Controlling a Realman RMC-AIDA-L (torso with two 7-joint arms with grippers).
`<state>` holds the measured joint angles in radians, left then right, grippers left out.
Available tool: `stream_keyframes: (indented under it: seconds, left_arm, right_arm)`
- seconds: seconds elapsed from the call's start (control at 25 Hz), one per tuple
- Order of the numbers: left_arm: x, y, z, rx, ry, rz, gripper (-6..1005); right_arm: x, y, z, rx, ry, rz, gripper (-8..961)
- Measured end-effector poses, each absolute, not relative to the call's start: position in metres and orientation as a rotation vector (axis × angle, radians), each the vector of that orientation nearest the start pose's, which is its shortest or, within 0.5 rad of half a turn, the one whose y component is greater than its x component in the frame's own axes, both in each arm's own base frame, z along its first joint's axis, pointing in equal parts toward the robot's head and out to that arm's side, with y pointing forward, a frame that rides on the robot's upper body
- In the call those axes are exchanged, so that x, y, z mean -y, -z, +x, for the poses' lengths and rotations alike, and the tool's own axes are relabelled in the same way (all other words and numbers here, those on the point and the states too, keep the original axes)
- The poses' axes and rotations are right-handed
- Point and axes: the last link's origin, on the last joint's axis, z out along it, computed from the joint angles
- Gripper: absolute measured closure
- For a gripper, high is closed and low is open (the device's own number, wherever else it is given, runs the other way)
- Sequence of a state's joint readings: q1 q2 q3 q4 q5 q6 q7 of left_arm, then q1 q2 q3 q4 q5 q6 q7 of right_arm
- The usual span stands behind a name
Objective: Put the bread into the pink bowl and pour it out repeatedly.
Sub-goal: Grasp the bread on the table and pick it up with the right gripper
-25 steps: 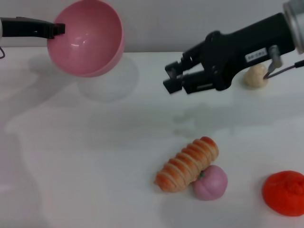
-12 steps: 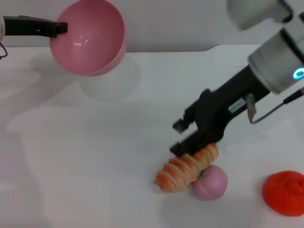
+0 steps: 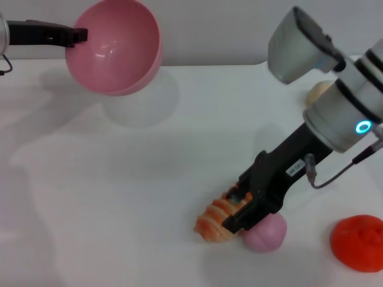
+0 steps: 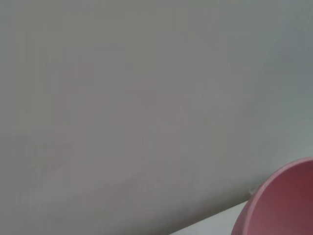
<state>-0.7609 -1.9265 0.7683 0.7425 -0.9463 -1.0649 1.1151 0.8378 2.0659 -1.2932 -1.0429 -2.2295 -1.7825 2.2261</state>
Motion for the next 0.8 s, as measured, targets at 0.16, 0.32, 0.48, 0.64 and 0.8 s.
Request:
stream_keyframes:
  seconds: [0.16,0.32,0.48,0.64,0.8]
  left_arm:
    - [-0.459,-0.084,-0.238,0.948,0.345,-2.24,965]
    - [-0.459,-0.082,-0.236,0.946,0.346,-2.243,965]
    - [-0.459,-0.08,-0.235,0.945,0.348,-2.247,965]
    - [-0.459,-0.075,-0.235,0.957,0.349,-2.251,965]
    - [-0.459,-0.073,-0.236,0.965,0.347,-2.254,965]
  right_arm:
    - [-0.341,0.041,0.134,-0.719,0.351,-3.225,323]
    - [-0.341,0.052,0.144,-0.72,0.38,-3.206,324]
    - [-0.344,0.059,0.149,-0.692,0.392,-3.174,324]
    - [-0.349,0.062,0.151,-0.661,0.373,-3.15,324]
    - [-0.352,0.064,0.153,-0.643,0.362,-3.136,324]
